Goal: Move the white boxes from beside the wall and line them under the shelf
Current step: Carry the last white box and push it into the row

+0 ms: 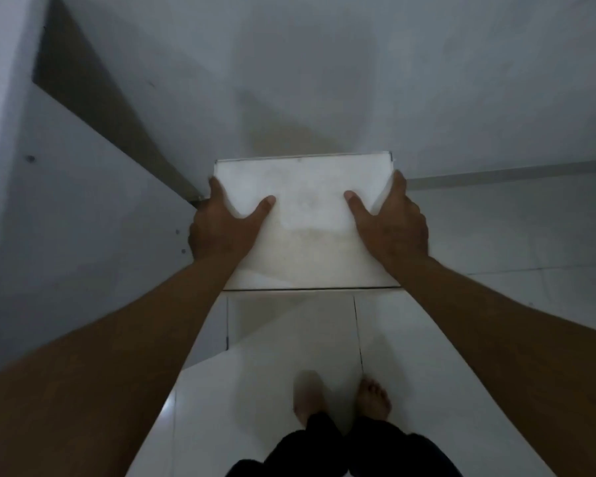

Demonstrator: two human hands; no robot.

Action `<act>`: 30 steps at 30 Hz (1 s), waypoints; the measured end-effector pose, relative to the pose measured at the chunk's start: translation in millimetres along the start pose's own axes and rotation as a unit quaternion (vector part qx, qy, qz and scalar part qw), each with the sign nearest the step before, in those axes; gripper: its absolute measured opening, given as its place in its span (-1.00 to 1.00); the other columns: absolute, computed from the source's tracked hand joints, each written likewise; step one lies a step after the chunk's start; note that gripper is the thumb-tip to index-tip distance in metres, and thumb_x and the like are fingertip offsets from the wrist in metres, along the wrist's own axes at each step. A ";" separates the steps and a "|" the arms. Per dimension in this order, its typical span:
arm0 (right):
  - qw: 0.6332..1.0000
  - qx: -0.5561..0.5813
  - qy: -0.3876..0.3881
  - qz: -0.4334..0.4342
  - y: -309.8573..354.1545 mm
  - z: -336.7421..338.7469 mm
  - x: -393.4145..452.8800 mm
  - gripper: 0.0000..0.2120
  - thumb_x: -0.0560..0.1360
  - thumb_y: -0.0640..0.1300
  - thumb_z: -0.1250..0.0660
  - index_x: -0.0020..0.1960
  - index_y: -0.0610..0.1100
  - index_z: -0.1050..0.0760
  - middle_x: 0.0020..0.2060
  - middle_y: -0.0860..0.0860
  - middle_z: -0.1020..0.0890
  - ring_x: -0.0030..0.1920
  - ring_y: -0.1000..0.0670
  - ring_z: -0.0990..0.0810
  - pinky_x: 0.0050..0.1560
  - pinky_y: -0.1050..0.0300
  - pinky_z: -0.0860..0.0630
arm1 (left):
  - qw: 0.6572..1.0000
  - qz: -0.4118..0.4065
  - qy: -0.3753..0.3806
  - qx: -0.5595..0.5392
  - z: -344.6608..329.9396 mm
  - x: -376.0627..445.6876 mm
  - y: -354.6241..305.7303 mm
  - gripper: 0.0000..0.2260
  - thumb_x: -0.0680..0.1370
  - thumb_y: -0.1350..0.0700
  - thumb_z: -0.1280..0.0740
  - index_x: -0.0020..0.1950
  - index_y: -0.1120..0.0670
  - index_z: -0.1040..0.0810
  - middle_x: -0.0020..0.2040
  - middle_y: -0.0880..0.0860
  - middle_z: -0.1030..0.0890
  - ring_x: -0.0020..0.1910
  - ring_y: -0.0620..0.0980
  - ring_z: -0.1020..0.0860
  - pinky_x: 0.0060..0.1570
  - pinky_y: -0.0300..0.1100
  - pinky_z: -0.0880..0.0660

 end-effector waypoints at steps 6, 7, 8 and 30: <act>1.000 0.004 -0.020 0.021 88.4 104.3 -32.0 -0.19 0.48 0.37 -0.21 0.54 -0.04 -0.06 0.28 -0.19 -0.50 0.27 -0.24 -0.46 0.23 -0.06 -0.37 | 0.999 -0.032 -0.038 -0.013 122.9 -32.0 -48.4 -0.04 0.36 -0.52 -0.20 0.57 0.02 -0.07 0.37 0.17 -0.46 0.35 0.25 -0.42 0.30 0.11 -0.38; 0.999 0.003 -0.026 0.028 106.5 122.8 -38.2 -0.21 0.48 0.37 -0.20 0.53 -0.04 -0.07 0.28 -0.20 -0.50 0.26 -0.24 -0.46 0.23 -0.06 -0.37 | 0.998 -0.034 -0.052 -0.028 147.8 -36.7 -54.6 -0.03 0.35 -0.52 -0.21 0.58 0.01 -0.07 0.37 0.16 -0.47 0.36 0.24 -0.41 0.31 0.10 -0.37; 0.999 0.004 -0.029 0.030 119.5 135.4 -44.8 -0.23 0.49 0.36 -0.19 0.52 -0.05 -0.08 0.27 -0.20 -0.50 0.25 -0.24 -0.47 0.22 -0.05 -0.37 | 0.996 -0.041 -0.063 -0.036 167.0 -41.4 -59.1 -0.03 0.35 -0.52 -0.22 0.58 0.01 -0.06 0.37 0.15 -0.48 0.36 0.23 -0.41 0.32 0.08 -0.36; 0.989 0.015 -0.038 0.143 340.9 183.8 -282.5 -0.25 0.49 0.38 -0.17 0.45 -0.10 -0.15 0.19 -0.21 -0.52 0.18 -0.28 -0.50 0.14 -0.07 -0.39 | 0.983 -0.010 -0.176 -0.046 466.3 -161.5 84.7 -0.06 0.36 -0.51 -0.23 0.56 0.03 -0.16 0.39 0.15 -0.47 0.37 0.26 -0.40 0.27 0.16 -0.35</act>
Point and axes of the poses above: each hand's wrist, its own x-axis towards the middle knuckle, its own z-axis out of the back of the hand, y = z × x, the point moved 5 cm from there along x, towards the middle knuckle
